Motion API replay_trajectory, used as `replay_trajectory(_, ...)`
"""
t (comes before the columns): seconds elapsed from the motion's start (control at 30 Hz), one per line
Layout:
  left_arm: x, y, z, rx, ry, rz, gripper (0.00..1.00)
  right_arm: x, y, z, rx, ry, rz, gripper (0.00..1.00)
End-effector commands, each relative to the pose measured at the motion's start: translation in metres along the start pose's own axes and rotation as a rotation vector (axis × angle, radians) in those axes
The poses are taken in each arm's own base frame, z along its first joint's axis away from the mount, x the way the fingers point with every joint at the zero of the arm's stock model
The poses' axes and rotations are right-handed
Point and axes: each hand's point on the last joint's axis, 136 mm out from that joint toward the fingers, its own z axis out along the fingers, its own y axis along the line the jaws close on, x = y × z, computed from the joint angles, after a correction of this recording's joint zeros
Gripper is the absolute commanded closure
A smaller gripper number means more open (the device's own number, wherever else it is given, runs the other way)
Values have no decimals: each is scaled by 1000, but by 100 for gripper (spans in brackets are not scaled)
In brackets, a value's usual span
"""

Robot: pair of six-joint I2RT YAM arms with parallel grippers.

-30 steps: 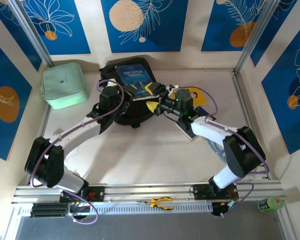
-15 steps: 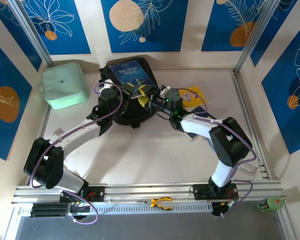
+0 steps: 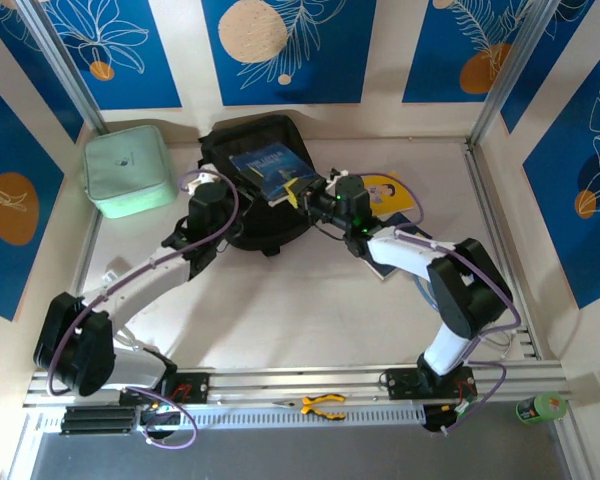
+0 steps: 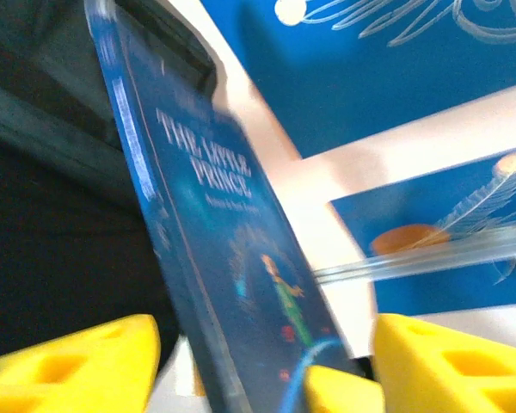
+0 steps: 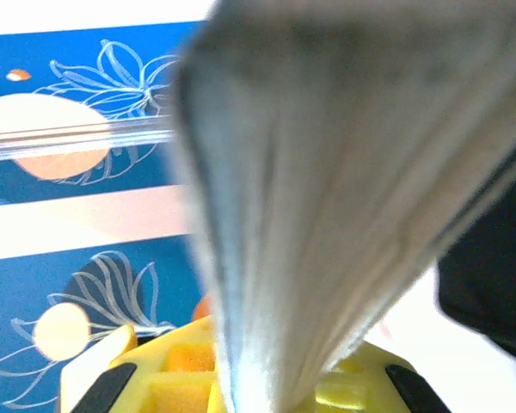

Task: Pack the student bag
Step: Pass the book, then move the student bag to the top-center of the table.

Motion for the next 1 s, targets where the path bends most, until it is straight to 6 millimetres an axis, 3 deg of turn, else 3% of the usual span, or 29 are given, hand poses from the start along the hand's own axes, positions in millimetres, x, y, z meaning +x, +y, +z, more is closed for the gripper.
replay_trajectory(0.0, 15, 48, 0, -157, 110, 221, 23, -12, 4, -26, 32, -45, -139, 96)
replay_trajectory(0.07, 25, 63, 3, -199, 186, 284, 16, -20, -7, -37, 78, -65, -159, 96)
replay_trajectory(0.17, 39, 79, 13, -228, 309, 407, 13, -27, -17, -49, 128, -67, -206, 96)
replay_trajectory(0.4, 56, 101, 46, -246, 550, 658, 12, -37, -32, -65, 177, -44, -246, 97)
replay_trajectory(0.53, 72, 124, 54, -287, 652, 699, 15, -45, -31, -75, 184, -59, -260, 97)
replay_trajectory(0.77, 134, 146, 20, -264, 816, 555, 20, -62, -22, -102, 223, -132, -317, 96)
replay_trajectory(0.97, 171, 140, -15, -224, 904, 507, 27, -76, -19, -123, 252, -198, -346, 96)
